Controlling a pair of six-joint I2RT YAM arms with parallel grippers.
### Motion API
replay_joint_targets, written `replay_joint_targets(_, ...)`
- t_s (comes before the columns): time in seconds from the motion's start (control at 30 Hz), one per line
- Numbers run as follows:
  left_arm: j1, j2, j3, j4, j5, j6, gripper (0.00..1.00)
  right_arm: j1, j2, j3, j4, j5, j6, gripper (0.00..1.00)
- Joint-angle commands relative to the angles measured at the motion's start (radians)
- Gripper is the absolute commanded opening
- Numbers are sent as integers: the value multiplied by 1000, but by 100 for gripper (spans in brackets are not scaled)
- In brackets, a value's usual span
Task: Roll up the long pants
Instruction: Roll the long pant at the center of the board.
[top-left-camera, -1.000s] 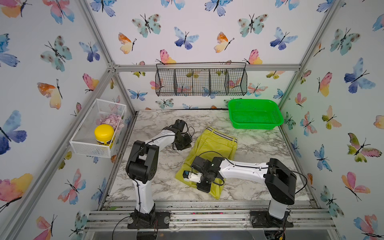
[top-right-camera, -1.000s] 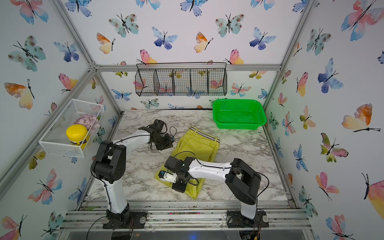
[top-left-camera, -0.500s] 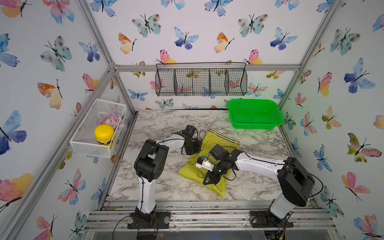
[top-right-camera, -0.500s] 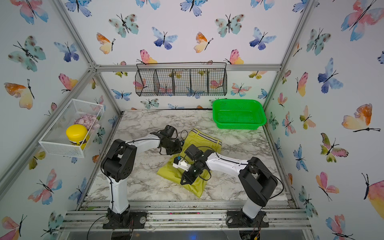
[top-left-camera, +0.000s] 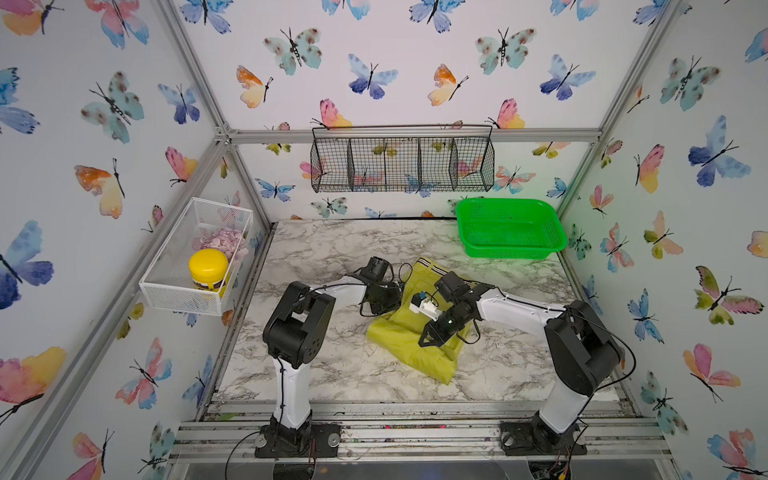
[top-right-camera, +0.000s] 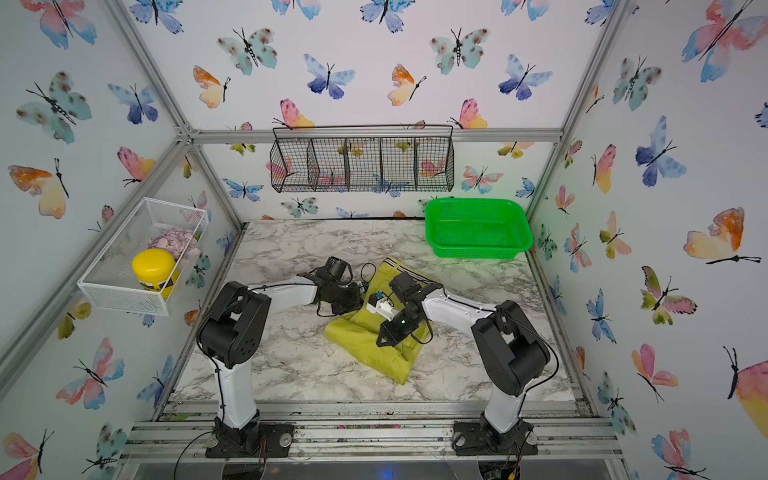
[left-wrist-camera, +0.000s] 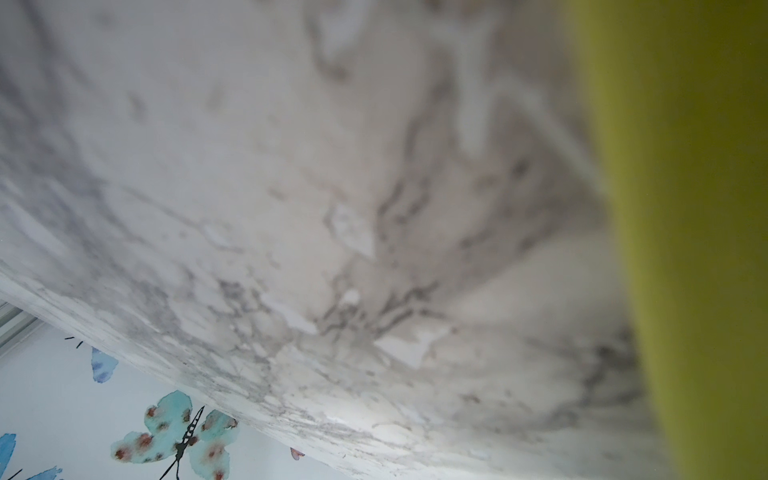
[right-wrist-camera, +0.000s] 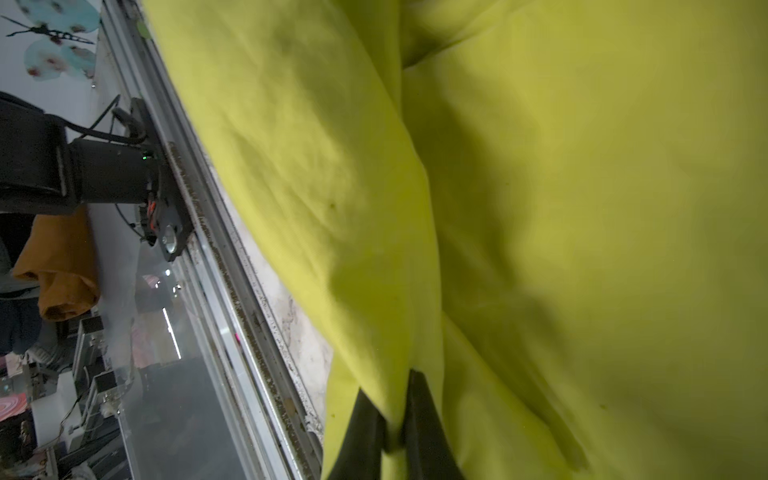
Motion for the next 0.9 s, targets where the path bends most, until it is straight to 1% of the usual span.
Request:
replay_joint_targets(0.0,16,-18,-74,-164,4,-21,0,-27,49,-15,9,183,-9,4)
replay_joint_targets(0.07,58,-77,-97,-125,9,-44,0,-27,78,-15,12,198,-15,4)
replay_joint_targets(0.17,147,-212,-131,-61,37,-81,0,-27,112,-25,36,187,-13,4)
replay_joint_targets(0.27,227,-361,-146,-61,51,-95,0,-27,134,-41,69,182,-1,4)
replay_joint_targets(0.33,241,-447,-150,-92,59,-93,0,-27,147,-49,82,183,1,4)
replay_joint_targets(0.37,237,-485,-158,-100,66,-97,0,-27,154,-50,86,188,0,4)
replay_joint_targets(0.43,210,-540,-194,-96,131,-131,1,-27,167,-50,89,192,-6,4)
replay_joint_targets(0.5,163,-570,-246,-73,165,-181,0,-27,178,-47,89,194,-7,4)
replay_joint_targets(0.57,124,-582,-304,-15,197,-227,1,-27,184,-47,90,195,-7,4)
replay_joint_targets(0.67,91,-574,-354,61,228,-272,0,-27,187,-48,90,198,-8,4)
replay_joint_targets(0.87,40,-488,-371,73,211,-253,0,-27,206,-45,86,210,-12,3)
